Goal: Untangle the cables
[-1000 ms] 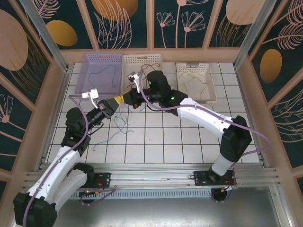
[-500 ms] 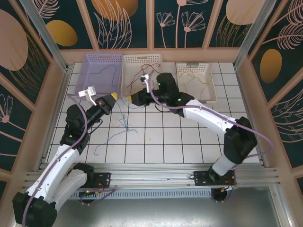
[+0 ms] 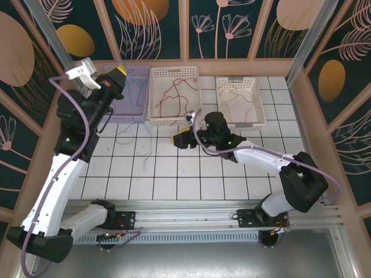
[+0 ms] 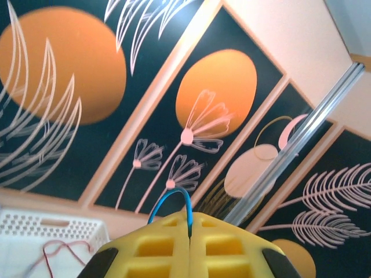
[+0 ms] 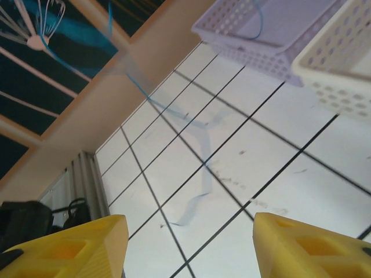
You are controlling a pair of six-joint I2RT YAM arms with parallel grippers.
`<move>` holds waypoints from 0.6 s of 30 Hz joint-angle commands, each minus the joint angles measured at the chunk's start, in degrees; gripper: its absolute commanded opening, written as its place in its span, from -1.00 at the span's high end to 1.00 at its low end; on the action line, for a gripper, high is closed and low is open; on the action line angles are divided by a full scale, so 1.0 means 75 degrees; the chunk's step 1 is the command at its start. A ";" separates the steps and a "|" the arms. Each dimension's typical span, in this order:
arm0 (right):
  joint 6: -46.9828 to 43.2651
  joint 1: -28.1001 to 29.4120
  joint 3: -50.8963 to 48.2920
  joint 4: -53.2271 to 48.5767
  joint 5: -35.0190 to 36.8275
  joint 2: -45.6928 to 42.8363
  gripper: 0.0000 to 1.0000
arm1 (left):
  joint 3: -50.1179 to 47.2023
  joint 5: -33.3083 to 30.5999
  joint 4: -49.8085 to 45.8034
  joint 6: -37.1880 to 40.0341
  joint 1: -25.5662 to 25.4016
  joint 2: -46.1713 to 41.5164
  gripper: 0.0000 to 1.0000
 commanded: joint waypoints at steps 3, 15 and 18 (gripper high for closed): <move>0.0056 0.0451 -0.0293 0.1860 -0.0208 0.0449 -0.25 | 0.1274 -0.0360 -0.0699 0.0602 -0.0002 0.0406 1.00; 0.0354 0.0841 0.0088 0.4016 0.0940 0.1537 -0.33 | 0.2108 -0.0019 -0.0772 0.0332 -0.0005 0.1080 1.00; 0.0205 0.0807 0.0157 0.4421 0.1265 0.1750 -0.34 | 0.2190 0.0089 -0.0745 0.0229 -0.0002 0.1160 1.00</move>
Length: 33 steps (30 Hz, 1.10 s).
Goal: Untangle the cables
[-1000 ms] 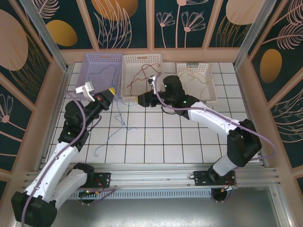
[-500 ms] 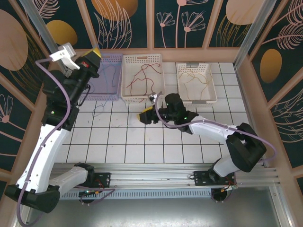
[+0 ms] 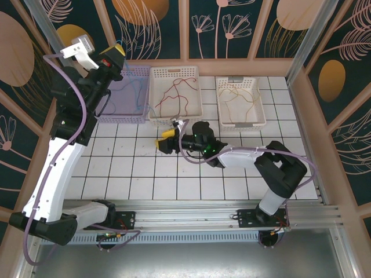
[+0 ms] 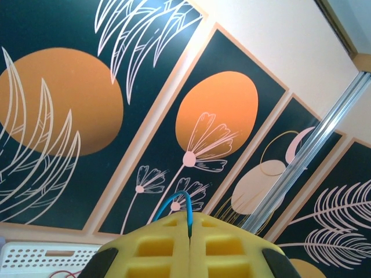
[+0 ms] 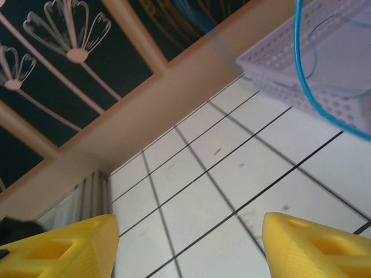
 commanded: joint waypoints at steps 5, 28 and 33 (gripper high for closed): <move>-0.0273 0.0015 0.0805 0.1146 0.0837 0.0778 -0.34 | 0.0306 0.0412 0.0158 -0.0307 -0.0008 0.0040 1.00; 0.0896 0.0391 0.1892 0.2327 -0.0768 0.1843 -0.37 | 0.0205 0.0539 0.0126 -0.0348 -0.0008 -0.0123 1.00; 0.0761 0.0263 0.2481 0.1831 -0.0729 0.2316 -0.16 | 0.0190 0.0563 0.0176 -0.0404 -0.0005 -0.0158 1.00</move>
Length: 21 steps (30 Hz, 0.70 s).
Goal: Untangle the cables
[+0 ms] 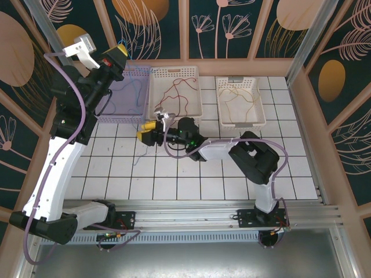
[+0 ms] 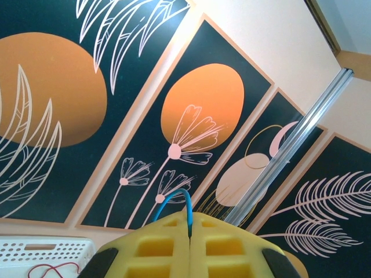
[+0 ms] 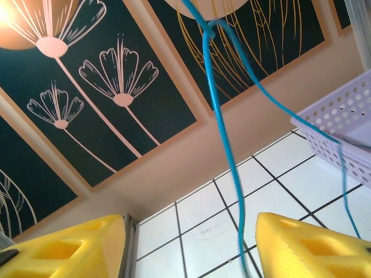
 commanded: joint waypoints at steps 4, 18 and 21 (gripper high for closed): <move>-0.0103 -0.0070 0.0528 -0.0214 -0.0124 0.0197 0.13 | 0.0151 0.0154 0.0185 -0.0075 -0.0001 -0.0203 1.00; -0.0069 -0.0184 -0.2285 -0.0615 0.0769 -0.1105 1.00 | 0.2231 -0.1397 -0.1146 0.1681 -0.0008 0.0326 1.00; -0.0085 -0.0214 -0.3079 -0.0539 0.0838 -0.1578 1.00 | 0.2537 -0.1733 -0.1243 0.2010 -0.0001 0.0455 1.00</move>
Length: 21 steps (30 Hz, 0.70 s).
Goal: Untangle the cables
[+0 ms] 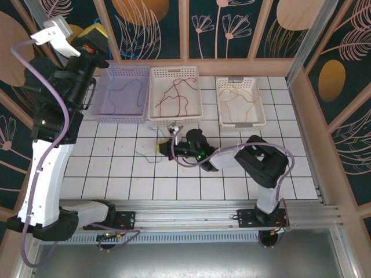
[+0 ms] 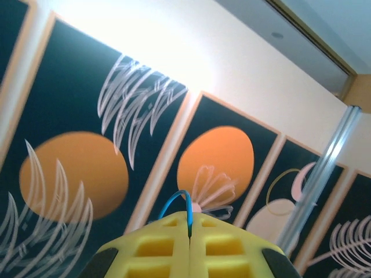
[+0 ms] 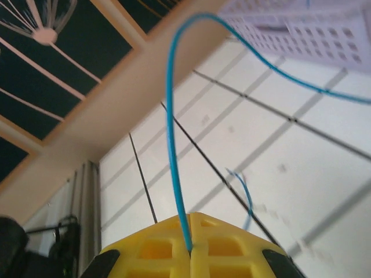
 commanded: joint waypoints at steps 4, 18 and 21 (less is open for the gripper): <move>-0.0114 -0.0051 -0.1075 0.0116 0.0227 -0.1433 1.00 | 0.0140 -0.0671 -0.0197 0.0851 -0.0003 0.0292 1.00; -0.1629 0.0167 -0.0068 -0.3339 0.0787 -0.5405 1.00 | -0.2313 -0.0386 0.1604 0.0567 0.1076 0.0545 1.00; -0.1848 0.0272 0.0326 -0.3904 0.0818 -0.5943 1.00 | -0.2445 -0.0347 0.1814 0.0542 0.1204 0.0942 1.00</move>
